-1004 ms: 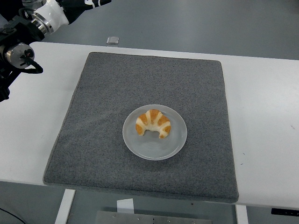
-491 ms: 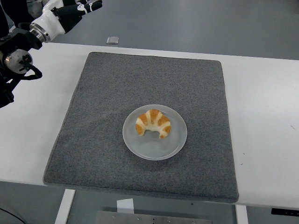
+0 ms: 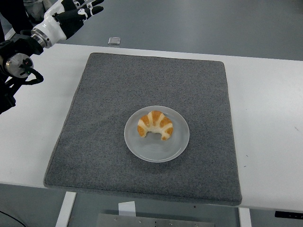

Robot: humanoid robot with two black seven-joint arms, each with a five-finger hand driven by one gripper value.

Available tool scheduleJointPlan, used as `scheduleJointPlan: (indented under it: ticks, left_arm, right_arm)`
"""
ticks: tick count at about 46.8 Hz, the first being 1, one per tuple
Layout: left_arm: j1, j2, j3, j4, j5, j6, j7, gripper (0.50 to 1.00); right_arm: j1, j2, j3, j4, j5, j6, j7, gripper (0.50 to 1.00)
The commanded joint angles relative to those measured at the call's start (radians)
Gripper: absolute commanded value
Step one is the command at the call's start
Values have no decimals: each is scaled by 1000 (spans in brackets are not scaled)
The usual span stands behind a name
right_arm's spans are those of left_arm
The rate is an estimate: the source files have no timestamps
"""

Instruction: Place the bread on the plate

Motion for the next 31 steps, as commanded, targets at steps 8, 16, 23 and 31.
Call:
scheduleJointPlan:
  ticks: [8, 16, 23, 31]
  left_arm:
    - [6, -9, -3, 0, -24, 0, -1, 994]
    - [9, -15, -3, 9, -55, 0, -2, 996]
    - [14, -24, -3, 21, -55, -1, -2, 994]
    - [14, -26, -3, 21, -55, 0, -2, 996]
  right_arm:
    - [0, 0, 0, 0, 0, 0, 0, 952]
    - [0, 0, 0, 0, 0, 0, 0, 952]
    - [0, 0, 0, 0, 0, 0, 0, 952]
    - [-2, 0, 0, 0, -1, 0, 0, 954]
